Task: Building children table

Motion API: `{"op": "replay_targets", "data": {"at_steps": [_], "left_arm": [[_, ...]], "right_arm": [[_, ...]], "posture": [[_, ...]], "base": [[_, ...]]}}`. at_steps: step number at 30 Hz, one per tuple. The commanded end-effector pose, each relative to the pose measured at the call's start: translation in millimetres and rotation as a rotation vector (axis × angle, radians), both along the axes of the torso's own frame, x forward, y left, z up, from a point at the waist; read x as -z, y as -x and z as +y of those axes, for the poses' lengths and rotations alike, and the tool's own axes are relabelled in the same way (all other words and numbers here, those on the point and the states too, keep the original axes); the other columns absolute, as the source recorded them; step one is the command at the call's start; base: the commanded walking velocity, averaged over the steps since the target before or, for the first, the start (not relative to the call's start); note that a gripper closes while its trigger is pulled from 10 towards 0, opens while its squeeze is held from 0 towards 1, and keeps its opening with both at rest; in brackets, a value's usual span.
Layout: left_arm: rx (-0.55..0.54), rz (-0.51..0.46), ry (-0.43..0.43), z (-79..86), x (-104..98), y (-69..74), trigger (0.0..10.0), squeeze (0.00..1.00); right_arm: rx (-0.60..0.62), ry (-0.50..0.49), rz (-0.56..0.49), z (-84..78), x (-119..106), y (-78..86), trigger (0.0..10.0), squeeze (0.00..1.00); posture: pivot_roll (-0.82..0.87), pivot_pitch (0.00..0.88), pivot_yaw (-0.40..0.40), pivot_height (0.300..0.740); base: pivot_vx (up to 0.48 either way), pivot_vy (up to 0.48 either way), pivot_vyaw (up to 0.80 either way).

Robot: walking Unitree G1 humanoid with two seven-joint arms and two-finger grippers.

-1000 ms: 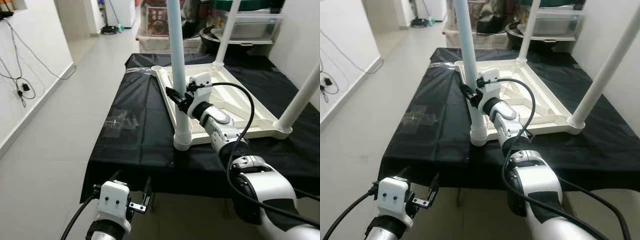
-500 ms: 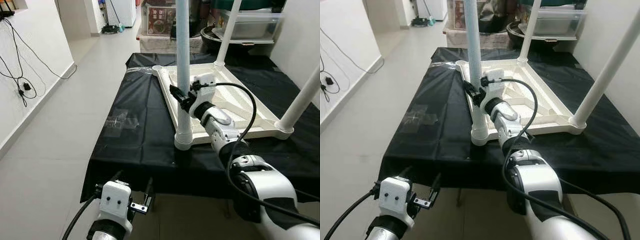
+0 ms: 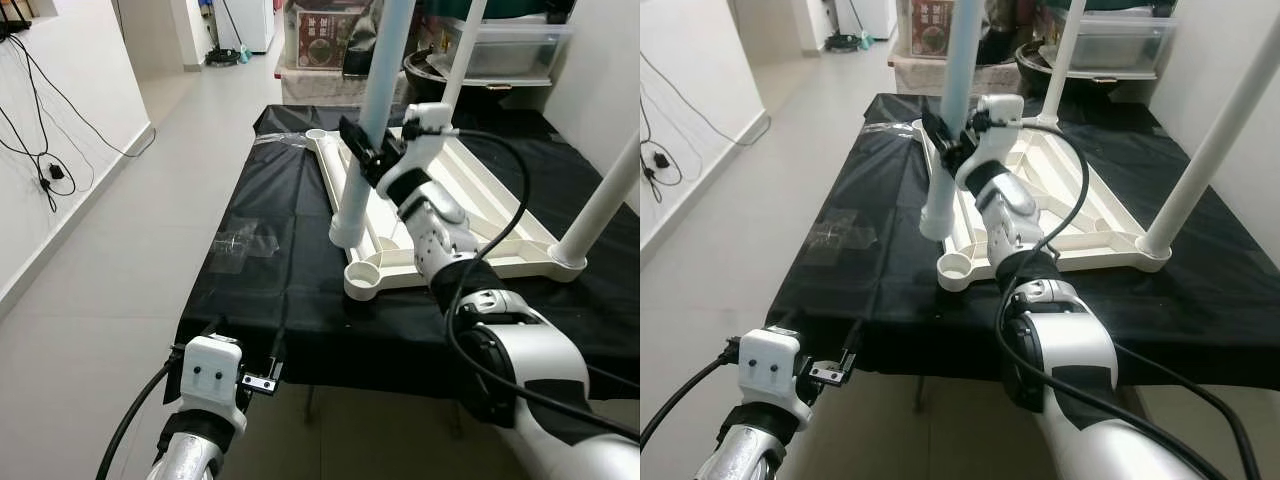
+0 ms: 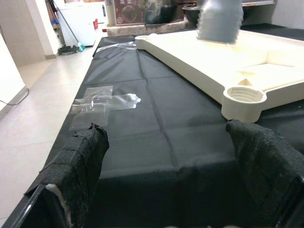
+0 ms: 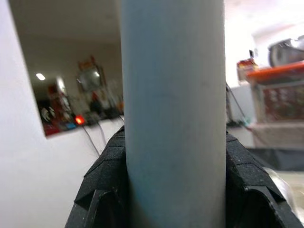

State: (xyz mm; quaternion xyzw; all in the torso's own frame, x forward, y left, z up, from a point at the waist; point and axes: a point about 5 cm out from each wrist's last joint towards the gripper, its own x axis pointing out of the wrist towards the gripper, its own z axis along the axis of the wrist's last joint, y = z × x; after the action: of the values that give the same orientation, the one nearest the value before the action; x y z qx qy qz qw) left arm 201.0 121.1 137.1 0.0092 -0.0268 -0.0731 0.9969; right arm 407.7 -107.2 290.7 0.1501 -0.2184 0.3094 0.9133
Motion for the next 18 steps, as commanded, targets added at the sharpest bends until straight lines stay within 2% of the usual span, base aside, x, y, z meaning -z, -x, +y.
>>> {"op": "replay_targets", "data": {"at_steps": [1, 3, 6, 8, 9, 13, 15, 16, 17, 18], "left_arm": [[0.004, 0.025, -0.005, 1.4, 4, -1.0, 10.0, 0.0], [0.01, 0.027, -0.001, 2.0, 4, -1.4, 10.0, 0.0], [0.011, 0.027, 0.002, 2.5, 3, -1.7, 10.0, 0.0], [0.029, 0.032, 0.05, 6.6, -2, -6.3, 10.0, 0.0], [0.059, 0.033, 0.091, 7.6, -6, -8.6, 10.0, 1.0], [0.082, 0.032, 0.118, 8.0, -9, -9.9, 10.0, 1.0], [0.16, 0.032, 0.16, 7.0, -16, -12.1, 10.0, 1.0], [0.16, 0.032, 0.16, 7.0, -16, -12.1, 10.0, 1.0], [0.213, 0.039, 0.188, 6.5, -19, -13.8, 10.0, 0.0], [0.232, 0.043, 0.2, 6.3, -20, -14.4, 10.0, 0.0]], "right_arm": [[-0.109, -0.03, -0.026, 8.3, -5, 4.7, 0.0, 0.0], [-0.228, -0.055, -0.022, 16.5, -3, 10.2, 0.0, 0.0], [-0.257, -0.065, -0.014, 18.3, -2, 11.2, 0.0, 0.0], [-0.36, -0.09, 0.003, 24.6, 1, 16.0, 0.0, 0.0], [-0.43, -0.086, 0.0, 29.6, 3, 20.8, 0.0, 0.0], [-0.477, -0.082, -0.003, 33.0, 5, 24.3, 0.0, 0.0], [-0.598, -0.054, 0.002, 43.4, 12, 35.2, 0.0, 0.0], [-0.598, -0.054, 0.002, 43.4, 12, 35.2, 0.0, 0.0], [-0.683, -0.039, 0.015, 50.6, 19, 44.5, 0.0, 0.0], [-0.71, -0.036, 0.021, 52.7, 20, 47.8, 0.0, 0.0]], "posture": [[0.1, 0.017, -0.016, 0.74], [0.1, 0.018, -0.017, 0.74], [0.1, 0.018, -0.017, 0.74], [0.11, 0.021, -0.018, 0.74], [0.11, 0.021, -0.018, 0.74], [0.11, 0.021, -0.018, 0.74], [0.11, 0.022, -0.017, 0.74], [0.11, 0.022, -0.017, 0.74], [0.11, 0.022, -0.016, 0.74], [0.11, 0.022, -0.016, 0.74]], "base": [[0.0, 0.0, 0.0], [0.0, 0.0, 0.0], [0.0, 0.0, 0.0], [0.0, 0.0, 0.0], [0.0, 0.0, 0.0], [0.0, 0.0, 0.0], [0.0, 0.0, 0.0], [0.0, 0.0, 0.0], [0.0, 0.0, 0.0], [0.0, 0.0, 0.0]]}}
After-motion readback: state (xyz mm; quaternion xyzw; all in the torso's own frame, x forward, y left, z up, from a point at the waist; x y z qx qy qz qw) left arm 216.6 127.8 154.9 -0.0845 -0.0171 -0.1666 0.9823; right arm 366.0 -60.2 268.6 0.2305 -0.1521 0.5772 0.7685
